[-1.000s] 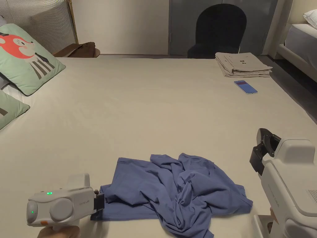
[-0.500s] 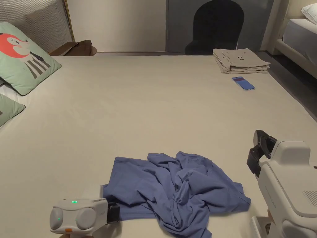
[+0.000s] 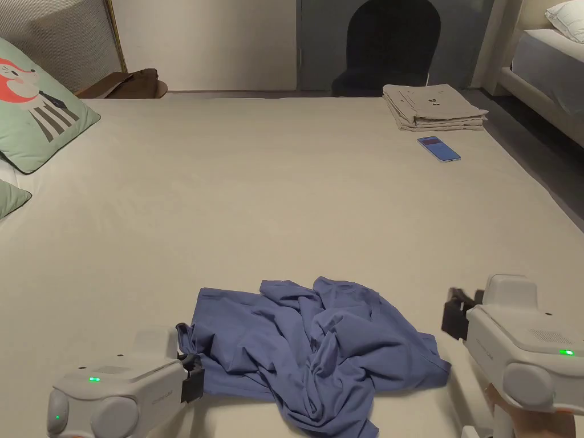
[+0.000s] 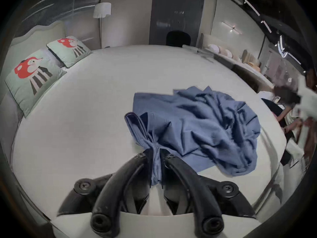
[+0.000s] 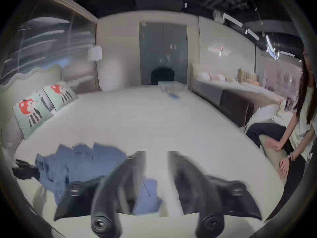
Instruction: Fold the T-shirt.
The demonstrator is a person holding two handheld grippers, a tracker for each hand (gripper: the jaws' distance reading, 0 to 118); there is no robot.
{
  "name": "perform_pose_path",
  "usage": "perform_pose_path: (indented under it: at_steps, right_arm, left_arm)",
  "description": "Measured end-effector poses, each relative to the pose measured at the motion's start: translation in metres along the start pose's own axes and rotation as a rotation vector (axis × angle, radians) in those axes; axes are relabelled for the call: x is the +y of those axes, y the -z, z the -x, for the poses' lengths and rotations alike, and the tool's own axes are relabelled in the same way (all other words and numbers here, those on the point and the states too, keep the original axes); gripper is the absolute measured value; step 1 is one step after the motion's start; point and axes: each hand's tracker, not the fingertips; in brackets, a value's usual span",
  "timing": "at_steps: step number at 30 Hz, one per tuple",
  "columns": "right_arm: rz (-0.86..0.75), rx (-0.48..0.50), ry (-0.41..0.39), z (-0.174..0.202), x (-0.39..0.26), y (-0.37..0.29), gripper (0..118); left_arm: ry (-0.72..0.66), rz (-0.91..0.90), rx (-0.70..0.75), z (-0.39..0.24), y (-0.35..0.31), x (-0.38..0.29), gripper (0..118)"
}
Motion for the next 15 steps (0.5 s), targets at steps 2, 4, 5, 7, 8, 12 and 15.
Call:
perform_pose_path:
  at_steps: [2, 4, 5, 7, 8, 12, 15]
  right_arm:
    - [0.123, 0.011, 0.015, -0.003, -0.011, 0.025, 84]
    - [0.183, 0.035, 0.043, -0.006, -0.024, 0.044, 113]
    - [0.191, 0.034, 0.065, -0.006, -0.029, 0.049, 113]
    - [0.241, 0.048, 0.097, -0.005, -0.035, 0.057, 112]
    - [0.25, 0.051, 0.081, -0.003, -0.037, 0.06, 113]
    - [0.284, 0.045, 0.01, 0.01, -0.044, 0.068, 104]
    - [0.32, 0.089, -0.04, 0.018, -0.05, 0.07, 71]
  left_arm:
    - [0.001, -0.014, -0.017, 0.001, -0.004, 0.002, 4]
    - [0.006, -0.029, -0.031, 0.001, -0.005, 0.004, 4]
    - [0.005, -0.026, -0.033, 0.001, -0.004, 0.004, 4]
    - [0.004, -0.025, -0.039, 0.0, -0.004, 0.004, 4]
    - [0.003, -0.024, -0.04, 0.0, -0.002, 0.005, 4]
    - [0.003, -0.014, -0.041, 0.002, 0.003, 0.006, 4]
    - [-0.007, -0.014, -0.044, 0.003, 0.005, 0.006, 4]
